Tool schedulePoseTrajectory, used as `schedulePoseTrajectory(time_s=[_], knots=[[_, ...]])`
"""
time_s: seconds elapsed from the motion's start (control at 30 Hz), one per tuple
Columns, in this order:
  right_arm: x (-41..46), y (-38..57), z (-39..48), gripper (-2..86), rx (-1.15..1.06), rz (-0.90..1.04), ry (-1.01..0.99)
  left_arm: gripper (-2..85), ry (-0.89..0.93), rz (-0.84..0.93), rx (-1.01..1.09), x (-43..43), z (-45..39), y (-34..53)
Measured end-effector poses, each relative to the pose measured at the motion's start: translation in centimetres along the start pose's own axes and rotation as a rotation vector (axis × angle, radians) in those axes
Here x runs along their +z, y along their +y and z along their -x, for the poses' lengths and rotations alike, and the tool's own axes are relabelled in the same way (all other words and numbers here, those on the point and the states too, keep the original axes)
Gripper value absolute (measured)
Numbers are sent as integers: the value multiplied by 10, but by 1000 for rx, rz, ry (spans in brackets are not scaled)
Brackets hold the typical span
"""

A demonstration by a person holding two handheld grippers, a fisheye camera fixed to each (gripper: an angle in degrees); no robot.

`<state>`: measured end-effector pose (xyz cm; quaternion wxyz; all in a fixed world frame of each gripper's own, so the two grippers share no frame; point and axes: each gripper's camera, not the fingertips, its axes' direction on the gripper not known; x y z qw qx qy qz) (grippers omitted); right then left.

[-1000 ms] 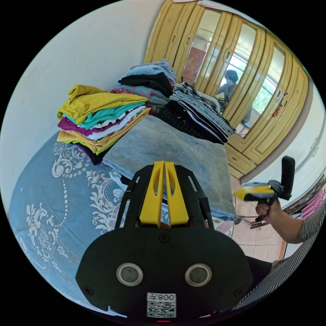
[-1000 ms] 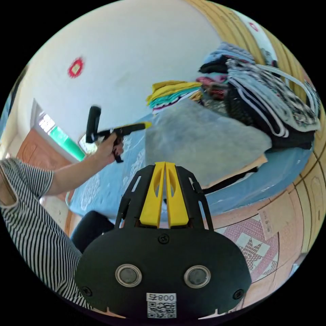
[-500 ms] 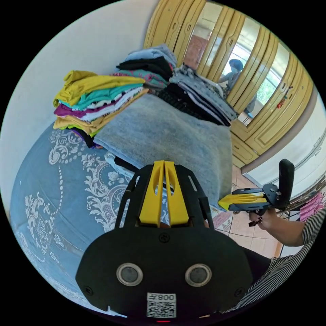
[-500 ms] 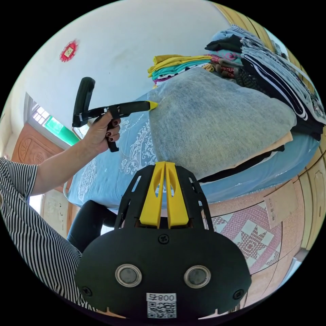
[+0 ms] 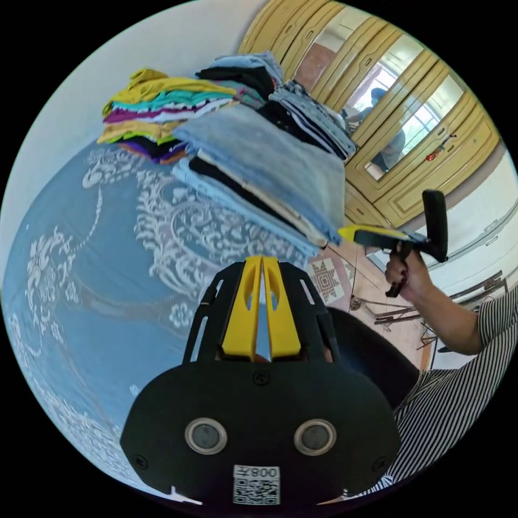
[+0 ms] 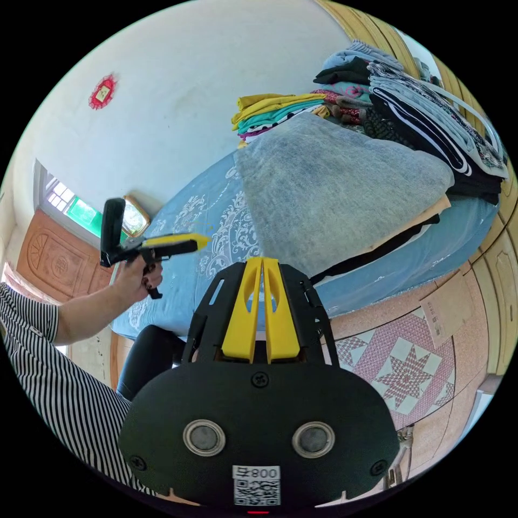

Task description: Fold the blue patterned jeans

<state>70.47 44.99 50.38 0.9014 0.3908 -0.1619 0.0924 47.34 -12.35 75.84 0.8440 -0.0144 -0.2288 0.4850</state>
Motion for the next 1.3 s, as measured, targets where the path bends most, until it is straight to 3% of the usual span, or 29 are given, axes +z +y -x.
schedulePoseTrajectory(time_s=[0.33,0.5,0.83,1.23,1.3], knots=[[-9,-9,24,1,26,46,9,5,-176,165,-83,24,17,69],[-12,-24,25,1,84,78,-9,6,-182,177,-62,38,22,76],[-83,-45,47,5,-25,-1,-88,5,-174,177,-71,52,34,87],[-210,-179,29,66,-125,-279,209,4,-169,194,-138,59,54,100],[-228,-217,20,70,-104,-297,264,5,-104,174,-201,56,64,102]])
